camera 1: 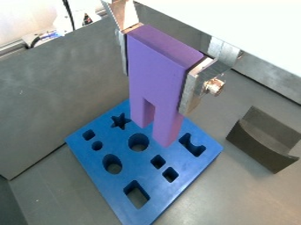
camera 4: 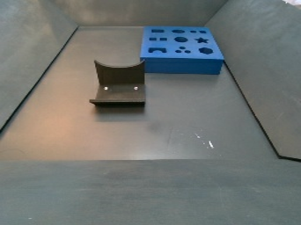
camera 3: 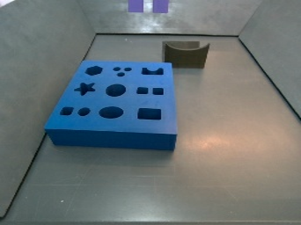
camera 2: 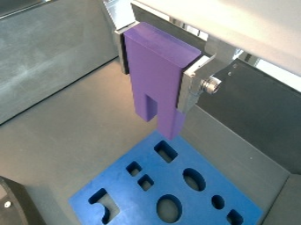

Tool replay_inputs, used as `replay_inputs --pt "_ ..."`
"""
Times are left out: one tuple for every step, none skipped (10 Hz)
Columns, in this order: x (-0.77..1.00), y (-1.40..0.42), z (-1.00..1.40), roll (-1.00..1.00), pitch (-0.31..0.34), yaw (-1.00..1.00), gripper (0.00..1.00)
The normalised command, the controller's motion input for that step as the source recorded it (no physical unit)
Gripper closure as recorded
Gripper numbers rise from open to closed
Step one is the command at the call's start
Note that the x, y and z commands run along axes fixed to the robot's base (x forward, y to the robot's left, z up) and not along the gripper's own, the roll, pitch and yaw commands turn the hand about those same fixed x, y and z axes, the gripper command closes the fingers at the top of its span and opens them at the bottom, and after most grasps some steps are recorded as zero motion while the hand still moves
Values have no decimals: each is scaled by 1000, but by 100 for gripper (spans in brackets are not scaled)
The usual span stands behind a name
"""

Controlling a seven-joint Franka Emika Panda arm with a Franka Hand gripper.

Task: Insert the double-square object.

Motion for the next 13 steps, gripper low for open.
replay_inputs --pt "71 0 0 0 20 0 100" --pt "169 20 -249 0 0 0 100" --pt "163 123 -923 203 0 -11 100" --pt "37 129 -1000 166 -3 -20 100" --pt "6 131 -1000 119 -20 -6 100" --pt "17 209 -1000 76 -26 -46 100" --pt "0 280 -1000 56 -11 -103 100" --pt "0 163 -1000 4 -99 -54 100" --pt "-71 6 -829 0 -206 -43 100" --pt "89 0 -880 0 -151 -163 100" --pt "23 0 -806 27 -171 -106 100" --pt "0 0 -751 54 -227 -89 100" --pt "129 0 -751 10 -170 -46 100"
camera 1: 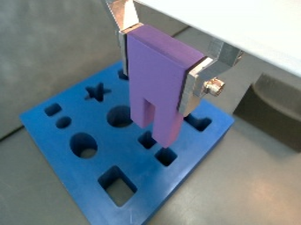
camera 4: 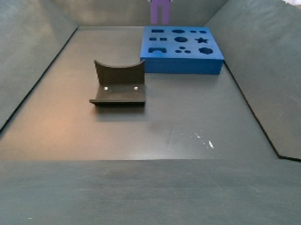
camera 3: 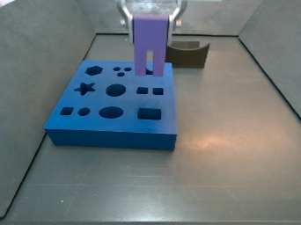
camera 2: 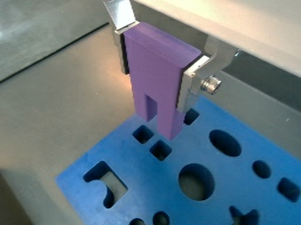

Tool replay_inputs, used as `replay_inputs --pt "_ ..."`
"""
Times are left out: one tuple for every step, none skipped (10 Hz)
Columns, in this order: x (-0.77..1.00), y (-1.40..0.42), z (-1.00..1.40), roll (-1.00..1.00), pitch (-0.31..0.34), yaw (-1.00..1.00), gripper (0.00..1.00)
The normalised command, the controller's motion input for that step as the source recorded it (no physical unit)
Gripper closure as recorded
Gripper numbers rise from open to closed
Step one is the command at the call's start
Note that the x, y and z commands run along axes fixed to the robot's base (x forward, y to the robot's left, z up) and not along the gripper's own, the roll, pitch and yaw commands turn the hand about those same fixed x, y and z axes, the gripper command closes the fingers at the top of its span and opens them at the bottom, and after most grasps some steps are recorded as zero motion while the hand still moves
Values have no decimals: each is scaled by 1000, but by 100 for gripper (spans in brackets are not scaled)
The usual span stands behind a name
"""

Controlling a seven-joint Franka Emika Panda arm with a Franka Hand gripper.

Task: Insert the double-square object.

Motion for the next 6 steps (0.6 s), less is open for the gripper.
replay_inputs --pt "83 0 -709 27 -127 -114 100" --pt "49 6 -637 109 -41 -129 100" --pt "0 49 -560 97 -20 -146 100" --pt "0 29 -403 61 -7 -51 100" --pt "0 86 -391 73 0 -77 100" --pt "0 94 -391 27 -1 0 100"
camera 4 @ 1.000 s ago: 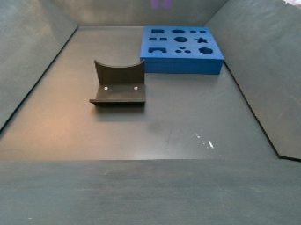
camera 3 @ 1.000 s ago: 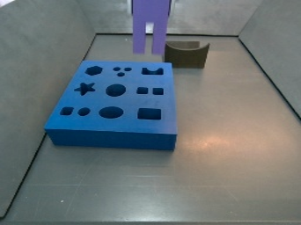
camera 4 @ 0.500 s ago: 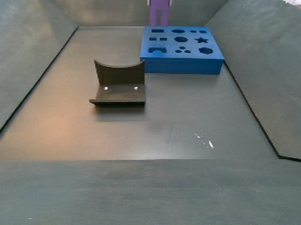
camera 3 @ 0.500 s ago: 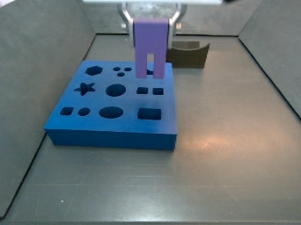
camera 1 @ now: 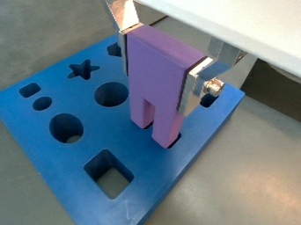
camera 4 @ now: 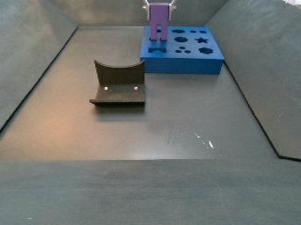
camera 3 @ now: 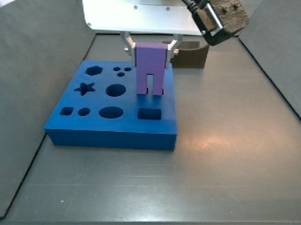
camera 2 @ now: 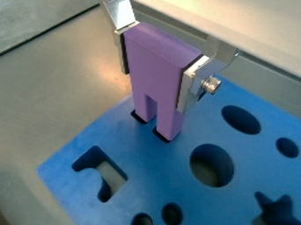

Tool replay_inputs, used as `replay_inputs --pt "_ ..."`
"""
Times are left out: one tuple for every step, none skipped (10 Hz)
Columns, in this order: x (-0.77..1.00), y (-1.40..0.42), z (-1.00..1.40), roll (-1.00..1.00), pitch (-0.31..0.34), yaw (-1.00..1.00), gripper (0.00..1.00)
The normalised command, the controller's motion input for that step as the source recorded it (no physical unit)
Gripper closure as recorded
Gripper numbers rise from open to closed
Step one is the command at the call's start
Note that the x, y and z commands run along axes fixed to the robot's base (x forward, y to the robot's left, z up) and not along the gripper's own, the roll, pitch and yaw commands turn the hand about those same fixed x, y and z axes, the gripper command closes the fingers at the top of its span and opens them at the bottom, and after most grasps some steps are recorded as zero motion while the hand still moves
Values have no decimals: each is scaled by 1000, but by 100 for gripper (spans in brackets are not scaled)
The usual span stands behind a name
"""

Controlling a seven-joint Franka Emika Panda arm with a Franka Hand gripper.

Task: Insert the double-square object.

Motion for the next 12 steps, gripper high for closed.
replay_inputs --pt "3 34 -454 20 -50 9 100" --pt "80 46 -517 50 -56 54 100" --pt "0 29 -543 103 -111 71 100" --pt "0 9 -620 91 -166 140 100" --pt "0 0 -737 70 -246 120 100" --pt "0 -54 -749 87 -236 57 100" --pt "314 0 -860 96 -131 146 100" --pt "457 0 -791 129 -106 243 100" --pt "437 0 -629 141 -130 286 100" --pt "91 -91 -234 1 -127 0 100" --pt "0 0 0 0 -11 0 100" --pt "0 0 0 0 0 0 100"
